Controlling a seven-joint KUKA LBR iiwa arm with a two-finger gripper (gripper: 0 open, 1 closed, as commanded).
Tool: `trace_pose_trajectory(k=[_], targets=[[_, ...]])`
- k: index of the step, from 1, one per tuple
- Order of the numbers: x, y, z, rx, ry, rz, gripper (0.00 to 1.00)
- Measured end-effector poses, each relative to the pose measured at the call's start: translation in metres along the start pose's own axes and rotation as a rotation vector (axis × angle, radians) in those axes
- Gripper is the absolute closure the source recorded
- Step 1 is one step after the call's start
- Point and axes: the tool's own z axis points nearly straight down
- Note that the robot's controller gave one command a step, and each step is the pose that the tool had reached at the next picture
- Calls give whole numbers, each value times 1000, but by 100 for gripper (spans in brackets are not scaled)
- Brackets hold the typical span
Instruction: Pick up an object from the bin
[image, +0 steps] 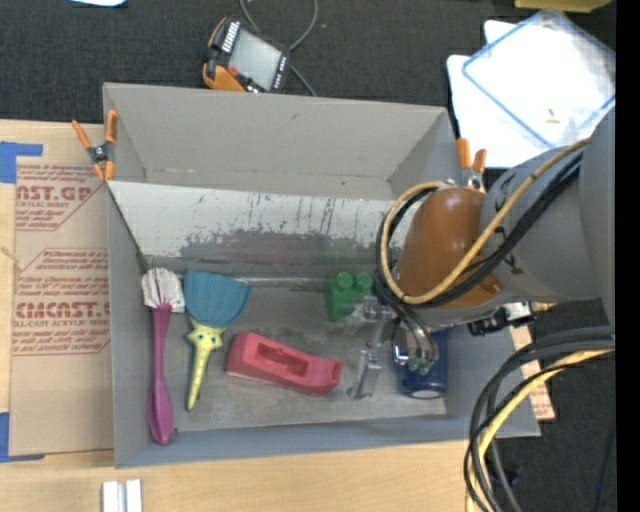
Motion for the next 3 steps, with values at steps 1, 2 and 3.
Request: trace_pose_trajectory(k=[1,2,3], targets=[[44,109,1,0,5,-58,0],[25,52,29,3,-1,232,0],[43,141,30,-4,0,42,100]])
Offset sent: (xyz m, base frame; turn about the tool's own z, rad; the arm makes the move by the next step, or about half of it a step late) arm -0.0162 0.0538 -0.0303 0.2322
